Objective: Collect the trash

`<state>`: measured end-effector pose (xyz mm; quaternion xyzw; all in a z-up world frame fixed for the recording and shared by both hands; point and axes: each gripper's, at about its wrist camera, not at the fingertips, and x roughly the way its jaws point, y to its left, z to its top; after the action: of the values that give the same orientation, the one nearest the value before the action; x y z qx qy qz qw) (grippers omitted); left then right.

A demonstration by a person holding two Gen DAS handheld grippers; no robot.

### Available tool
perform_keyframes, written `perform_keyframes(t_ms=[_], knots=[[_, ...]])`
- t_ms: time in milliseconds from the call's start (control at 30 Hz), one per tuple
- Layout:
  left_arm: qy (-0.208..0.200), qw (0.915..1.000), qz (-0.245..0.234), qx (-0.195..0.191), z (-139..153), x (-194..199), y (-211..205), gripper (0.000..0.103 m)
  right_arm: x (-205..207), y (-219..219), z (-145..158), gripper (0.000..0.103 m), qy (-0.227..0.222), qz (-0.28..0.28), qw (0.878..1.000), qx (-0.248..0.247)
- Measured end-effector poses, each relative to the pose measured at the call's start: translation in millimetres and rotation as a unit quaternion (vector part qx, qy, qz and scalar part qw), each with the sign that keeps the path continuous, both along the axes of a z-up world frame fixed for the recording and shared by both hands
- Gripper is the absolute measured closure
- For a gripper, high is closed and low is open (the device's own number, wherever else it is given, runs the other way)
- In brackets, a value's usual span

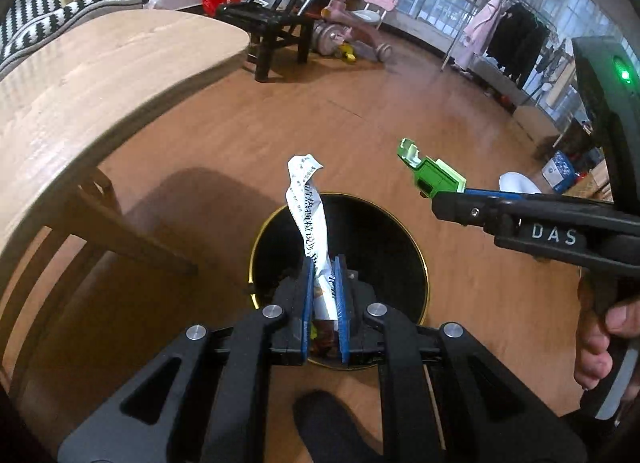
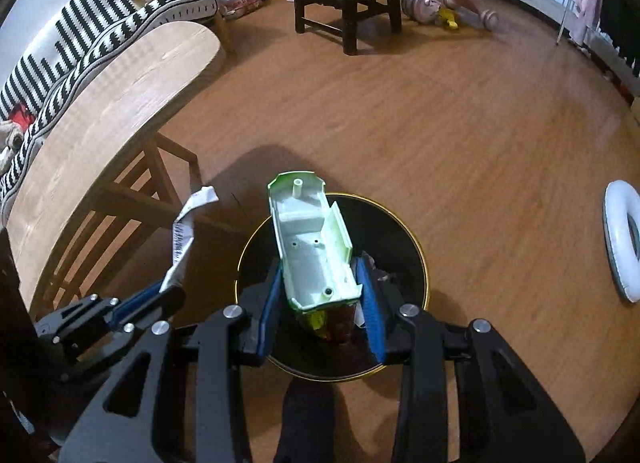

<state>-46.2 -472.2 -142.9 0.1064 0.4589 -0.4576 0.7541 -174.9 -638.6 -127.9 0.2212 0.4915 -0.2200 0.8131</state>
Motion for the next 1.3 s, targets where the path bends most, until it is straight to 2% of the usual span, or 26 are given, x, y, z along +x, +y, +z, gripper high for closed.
perform_keyframes(t_ms=[400, 467, 500, 533, 567, 600, 633, 700, 867, 1000, 1167, 1233, 1300], knots=[[0.011, 0.9999, -0.013, -0.004, -10, 4, -17, 0.094, 7, -7, -1, 0.066, 0.003, -0.010, 1.000, 0.000], [0.008, 0.9999, -0.014, 0.001, -13, 4, -19, 0.093, 8, -10, -3, 0.060, 0.007, -0.016, 1.000, 0.001], [0.008, 0.9999, -0.015, 0.004, -16, 6, -20, 0.088, 7, -10, -3, 0.051, 0.007, -0.019, 1.000, 0.001], [0.009, 0.9998, -0.015, 0.006, -17, 7, -21, 0.071, 7, -10, -3, 0.040, 0.005, -0.022, 1.000, 0.001], [0.010, 0.9998, -0.014, 0.006, -18, 7, -22, 0.057, 6, -10, -1, 0.036, 0.002, -0.024, 1.000, -0.001], [0.006, 0.9999, -0.009, 0.005, -18, 7, -21, 0.037, 5, -9, 0, 0.034, 0.000, -0.027, 1.000, -0.004], [0.001, 1.0000, -0.005, 0.002, -16, 6, -20, 0.031, 5, -9, 1, 0.034, -0.002, -0.028, 1.000, -0.005], [-0.002, 1.0000, -0.006, 0.001, -14, 6, -19, 0.030, 6, -8, 5, 0.033, -0.009, -0.031, 0.999, -0.007], [-0.010, 0.9999, -0.008, -0.009, -2, 6, -7, 0.021, 11, 2, 18, 0.022, -0.027, -0.034, 0.999, -0.021], [-0.037, 0.9993, 0.004, -0.011, 16, 11, 18, 0.016, 21, 16, 36, 0.016, -0.053, -0.026, 0.998, -0.036], [-0.085, 0.9944, 0.061, -0.014, 58, 29, 84, 0.012, 49, 61, 81, 0.011, -0.121, 0.015, 0.991, -0.056], [-0.106, 0.9892, 0.099, -0.020, 80, 39, 124, 0.010, 63, 88, 97, 0.010, -0.145, 0.043, 0.986, -0.064], [-0.133, 0.9795, 0.150, -0.019, 101, 51, 173, 0.010, 79, 120, 111, 0.008, -0.163, 0.075, 0.981, -0.068]])
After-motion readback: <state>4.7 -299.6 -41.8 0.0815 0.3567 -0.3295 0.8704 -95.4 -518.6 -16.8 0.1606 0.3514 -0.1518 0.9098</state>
